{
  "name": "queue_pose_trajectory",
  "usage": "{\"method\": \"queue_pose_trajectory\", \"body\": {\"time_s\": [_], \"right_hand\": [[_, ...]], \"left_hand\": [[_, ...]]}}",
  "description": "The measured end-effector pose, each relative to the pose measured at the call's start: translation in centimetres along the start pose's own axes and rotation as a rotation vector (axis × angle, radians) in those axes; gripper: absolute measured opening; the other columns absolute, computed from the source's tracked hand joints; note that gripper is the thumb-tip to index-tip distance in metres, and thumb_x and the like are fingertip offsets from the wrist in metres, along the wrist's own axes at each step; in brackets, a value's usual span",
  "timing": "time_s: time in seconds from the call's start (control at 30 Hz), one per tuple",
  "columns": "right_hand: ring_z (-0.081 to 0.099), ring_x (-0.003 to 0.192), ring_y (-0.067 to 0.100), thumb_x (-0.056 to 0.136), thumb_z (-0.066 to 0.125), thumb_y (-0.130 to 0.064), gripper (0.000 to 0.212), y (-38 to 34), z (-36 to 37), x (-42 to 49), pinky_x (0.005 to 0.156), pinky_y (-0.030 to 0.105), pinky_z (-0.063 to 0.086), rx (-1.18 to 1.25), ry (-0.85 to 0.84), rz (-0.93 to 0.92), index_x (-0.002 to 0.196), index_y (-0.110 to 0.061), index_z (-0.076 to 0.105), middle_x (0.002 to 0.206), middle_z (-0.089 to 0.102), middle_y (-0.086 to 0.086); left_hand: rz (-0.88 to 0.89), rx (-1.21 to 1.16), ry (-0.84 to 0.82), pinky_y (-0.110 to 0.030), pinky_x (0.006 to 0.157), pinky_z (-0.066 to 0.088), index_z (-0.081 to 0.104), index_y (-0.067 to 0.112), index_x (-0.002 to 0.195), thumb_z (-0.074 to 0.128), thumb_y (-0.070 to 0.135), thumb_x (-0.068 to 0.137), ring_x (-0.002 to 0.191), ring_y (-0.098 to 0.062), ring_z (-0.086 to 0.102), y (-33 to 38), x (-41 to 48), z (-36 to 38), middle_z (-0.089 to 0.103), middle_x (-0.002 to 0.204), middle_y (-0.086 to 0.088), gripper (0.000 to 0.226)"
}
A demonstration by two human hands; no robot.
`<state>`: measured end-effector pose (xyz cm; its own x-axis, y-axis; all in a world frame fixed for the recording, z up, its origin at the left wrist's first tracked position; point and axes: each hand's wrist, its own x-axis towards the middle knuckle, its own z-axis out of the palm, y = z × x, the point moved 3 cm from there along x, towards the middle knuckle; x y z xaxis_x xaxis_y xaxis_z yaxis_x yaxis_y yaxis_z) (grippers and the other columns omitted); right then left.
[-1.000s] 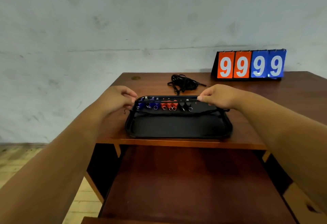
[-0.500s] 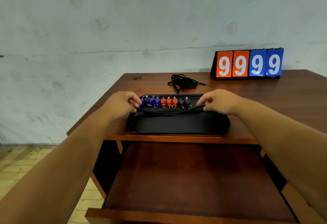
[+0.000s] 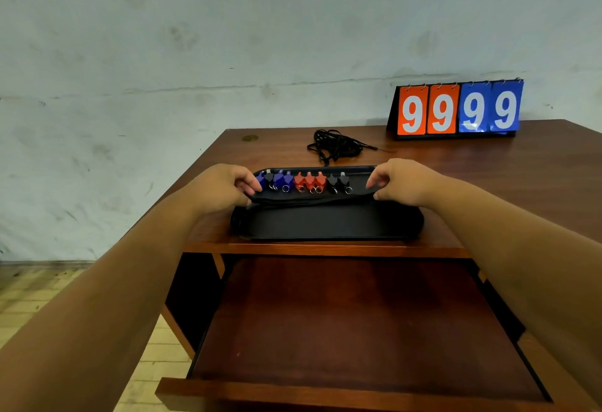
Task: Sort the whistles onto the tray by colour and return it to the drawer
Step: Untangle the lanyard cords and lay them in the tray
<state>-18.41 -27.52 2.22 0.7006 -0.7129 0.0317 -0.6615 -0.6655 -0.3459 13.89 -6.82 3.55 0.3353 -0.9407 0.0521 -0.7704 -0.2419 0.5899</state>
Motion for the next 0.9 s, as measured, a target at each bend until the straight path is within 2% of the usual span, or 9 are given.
{"method": "queue_pose_trajectory", "body": {"time_s": [0.17,0.37,0.5,0.6,0.67,0.73,0.83,0.9], "right_hand": [[0.064,0.115,0.019,0.099,0.077,-0.026,0.033,-0.2,0.3,0.2,0.101,0.034,0.051,-0.057,-0.025,0.008,0.131,-0.027,0.074,0.123,0.069,-0.003],[0.067,0.110,0.016,0.098,0.077,-0.022,0.022,0.0,0.3,0.1,0.101,0.036,0.055,-0.010,-0.035,0.039,0.119,-0.027,0.079,0.112,0.073,-0.007],[0.066,0.106,0.013,0.097,0.078,-0.032,0.016,-0.2,0.0,0.1,0.095,0.034,0.054,0.036,-0.030,0.027,0.113,-0.028,0.080,0.109,0.073,-0.009],[0.064,0.104,0.010,0.100,0.072,-0.045,0.019,-0.5,-0.2,0.3,0.091,0.032,0.051,0.066,-0.003,0.011,0.110,-0.030,0.078,0.107,0.072,-0.011],[0.064,0.103,0.010,0.103,0.067,-0.046,0.024,-0.6,-0.5,0.4,0.090,0.032,0.050,0.075,0.036,0.011,0.114,-0.027,0.078,0.108,0.072,-0.009],[0.064,0.100,0.011,0.105,0.064,-0.044,0.026,-0.8,-0.9,0.6,0.088,0.032,0.050,0.084,0.071,0.011,0.116,-0.025,0.078,0.110,0.073,-0.006],[0.061,0.094,0.006,0.106,0.063,-0.041,0.025,-0.9,-1.3,1.0,0.086,0.030,0.047,0.121,0.100,0.005,0.113,-0.024,0.079,0.109,0.072,-0.007],[0.061,0.094,0.004,0.106,0.063,-0.041,0.024,-0.8,-1.5,1.5,0.085,0.030,0.047,0.147,0.113,0.005,0.112,-0.025,0.080,0.108,0.072,-0.008]], "left_hand": [[-0.008,0.020,0.054,-0.023,0.080,0.052,0.080,0.025,0.106,0.082,0.007,0.090,0.097,-0.012,0.073,0.2,0.5,0.2,0.077,0.100,0.005,0.024],[-0.009,0.062,0.077,-0.023,0.085,0.055,0.081,0.025,0.105,0.075,0.001,0.094,0.095,-0.010,0.073,0.0,1.0,0.3,0.078,0.099,0.006,0.027],[-0.008,0.073,0.104,-0.017,0.076,0.050,0.080,0.023,0.107,0.071,-0.001,0.095,0.095,-0.007,0.071,0.1,1.3,0.3,0.077,0.100,0.006,0.028],[-0.001,0.039,0.140,-0.026,0.083,0.058,0.080,0.025,0.105,0.068,0.002,0.096,0.095,-0.011,0.072,0.1,1.7,0.1,0.077,0.098,0.006,0.028],[0.008,0.017,0.155,-0.033,0.086,0.060,0.080,0.028,0.102,0.068,0.006,0.097,0.094,-0.013,0.073,0.5,2.2,0.0,0.077,0.097,0.007,0.025],[0.025,0.007,0.166,-0.029,0.077,0.058,0.079,0.030,0.101,0.068,0.012,0.099,0.092,-0.015,0.072,1.2,2.6,0.0,0.076,0.097,0.007,0.021],[0.053,0.034,0.186,-0.019,0.059,0.045,0.077,0.029,0.102,0.064,0.017,0.104,0.075,-0.006,0.063,2.5,3.6,0.1,0.072,0.094,0.010,0.018],[0.065,0.029,0.183,-0.019,0.062,0.045,0.078,0.031,0.100,0.065,0.021,0.104,0.076,-0.002,0.063,3.1,4.6,0.4,0.073,0.099,0.012,0.017]]}}
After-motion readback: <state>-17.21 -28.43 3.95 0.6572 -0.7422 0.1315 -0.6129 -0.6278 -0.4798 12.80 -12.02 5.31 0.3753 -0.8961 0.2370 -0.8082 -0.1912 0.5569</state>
